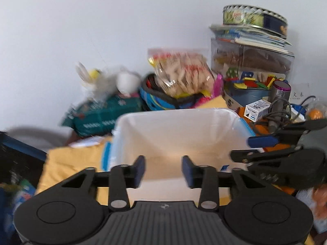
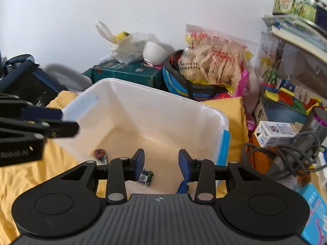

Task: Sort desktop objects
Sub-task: 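Carry both cars over the white bin and open both tools, then move both open tools back to the toy pile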

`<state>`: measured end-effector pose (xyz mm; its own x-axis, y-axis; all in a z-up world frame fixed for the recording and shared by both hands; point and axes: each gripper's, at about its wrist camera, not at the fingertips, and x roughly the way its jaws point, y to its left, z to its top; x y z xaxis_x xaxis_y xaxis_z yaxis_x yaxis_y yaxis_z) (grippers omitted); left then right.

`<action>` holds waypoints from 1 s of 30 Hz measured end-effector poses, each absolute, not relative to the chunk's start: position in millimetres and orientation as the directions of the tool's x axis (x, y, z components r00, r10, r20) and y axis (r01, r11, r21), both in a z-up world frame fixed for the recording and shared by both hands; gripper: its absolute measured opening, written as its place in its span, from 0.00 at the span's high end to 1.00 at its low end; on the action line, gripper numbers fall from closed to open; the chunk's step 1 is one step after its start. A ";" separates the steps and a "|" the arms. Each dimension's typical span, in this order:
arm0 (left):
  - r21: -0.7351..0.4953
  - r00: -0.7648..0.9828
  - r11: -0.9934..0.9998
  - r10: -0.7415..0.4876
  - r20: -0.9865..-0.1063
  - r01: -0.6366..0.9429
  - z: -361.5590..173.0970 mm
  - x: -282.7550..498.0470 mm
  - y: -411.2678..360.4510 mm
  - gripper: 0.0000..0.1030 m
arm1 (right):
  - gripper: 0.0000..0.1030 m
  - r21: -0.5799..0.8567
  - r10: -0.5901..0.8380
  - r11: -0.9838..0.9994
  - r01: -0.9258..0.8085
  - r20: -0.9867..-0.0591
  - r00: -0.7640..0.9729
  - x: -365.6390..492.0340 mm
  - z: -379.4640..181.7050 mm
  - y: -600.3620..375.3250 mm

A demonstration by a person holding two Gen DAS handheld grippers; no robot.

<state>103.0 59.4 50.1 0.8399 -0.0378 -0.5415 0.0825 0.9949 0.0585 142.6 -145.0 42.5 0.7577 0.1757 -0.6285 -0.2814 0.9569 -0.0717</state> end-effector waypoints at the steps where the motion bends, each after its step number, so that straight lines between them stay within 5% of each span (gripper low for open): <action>1: 0.065 0.848 0.995 -0.031 -0.529 0.077 46.2 87.7 59.9 0.40 | 0.54 -0.056 0.185 0.958 -0.282 -0.629 0.755 134.4 42.2 -148.5; 13: 0.019 0.654 0.994 -0.053 -0.755 0.104 -46.9 5.8 55.3 0.39 | 0.49 0.008 0.202 0.954 -0.299 -0.755 0.624 45.2 -23.5 -162.3; 25: -0.054 0.577 0.983 -0.146 -0.803 0.174 -70.9 -20.9 29.1 0.40 | 0.49 -0.003 0.164 0.956 -0.294 -0.823 0.544 -5.3 -68.4 -163.0; 30: -0.144 0.573 0.986 -0.169 -0.802 0.089 -70.4 -4.5 32.8 0.42 | 0.49 -0.009 0.164 0.953 -0.301 -0.823 0.544 -10.7 -73.3 -160.5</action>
<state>-4.5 32.8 -70.4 0.5732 -0.1692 -0.8018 0.0894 0.9855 -0.1441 -10.7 -160.5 -73.3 0.5441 0.1644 -0.8228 -0.3014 0.9535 -0.0088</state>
